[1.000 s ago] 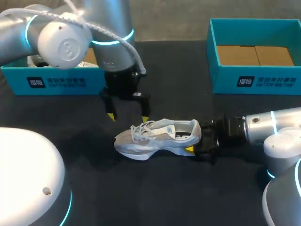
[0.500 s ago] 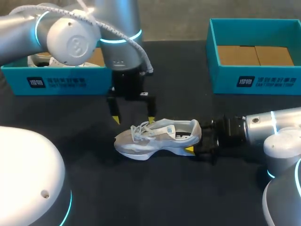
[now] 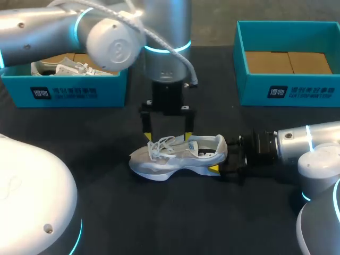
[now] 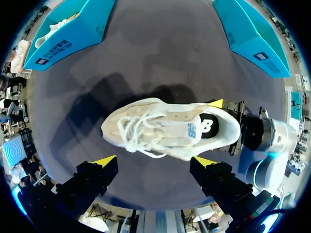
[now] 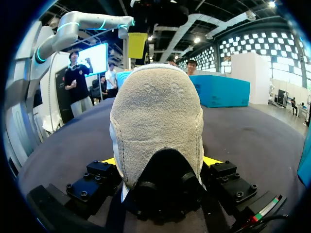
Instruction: Take the shoe out of the shoebox, open the shoe tongue, remove and reinsert the insole, then place the shoe into the shoebox
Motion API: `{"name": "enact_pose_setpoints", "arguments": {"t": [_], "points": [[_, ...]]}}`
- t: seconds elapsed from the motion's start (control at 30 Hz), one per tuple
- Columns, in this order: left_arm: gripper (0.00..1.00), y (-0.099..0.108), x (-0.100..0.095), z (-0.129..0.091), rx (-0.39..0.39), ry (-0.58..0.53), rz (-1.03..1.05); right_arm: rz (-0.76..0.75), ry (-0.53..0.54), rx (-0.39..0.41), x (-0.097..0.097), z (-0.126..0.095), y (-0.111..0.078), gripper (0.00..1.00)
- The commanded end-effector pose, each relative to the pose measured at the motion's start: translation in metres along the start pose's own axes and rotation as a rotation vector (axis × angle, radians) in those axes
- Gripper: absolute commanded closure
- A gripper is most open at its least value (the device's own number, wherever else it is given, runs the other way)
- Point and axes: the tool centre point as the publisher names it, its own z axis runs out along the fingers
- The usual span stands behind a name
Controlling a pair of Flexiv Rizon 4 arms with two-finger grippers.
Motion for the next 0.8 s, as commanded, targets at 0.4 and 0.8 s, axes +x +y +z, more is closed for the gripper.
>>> {"name": "enact_pose_setpoints", "arguments": {"t": [0.4,0.8], "points": [[0.0,-0.015,0.053,0.021,0.014,-0.162,-0.032,0.0,-0.001,0.003,0.0,0.0,0.001,1.0],[0.0,-0.022,0.068,0.042,0.01,-0.24,-0.065,0.0,-0.001,0.003,0.0,0.0,0.001,1.0]]}}
